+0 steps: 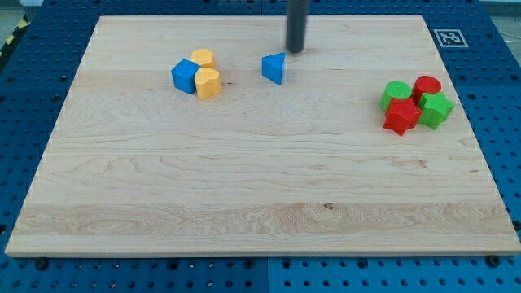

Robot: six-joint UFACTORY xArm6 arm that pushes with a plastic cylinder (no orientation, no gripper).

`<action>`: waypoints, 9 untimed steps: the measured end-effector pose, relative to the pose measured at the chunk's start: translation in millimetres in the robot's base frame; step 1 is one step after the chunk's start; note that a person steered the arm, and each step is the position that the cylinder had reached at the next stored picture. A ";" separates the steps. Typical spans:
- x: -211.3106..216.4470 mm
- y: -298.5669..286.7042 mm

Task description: Push the blue triangle into the yellow blocks

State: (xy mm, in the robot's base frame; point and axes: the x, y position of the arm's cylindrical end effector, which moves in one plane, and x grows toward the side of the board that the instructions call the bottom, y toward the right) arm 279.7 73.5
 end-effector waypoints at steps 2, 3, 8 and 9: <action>57.1 -18.1; 60.0 -55.7; 45.0 -77.1; 58.0 -91.6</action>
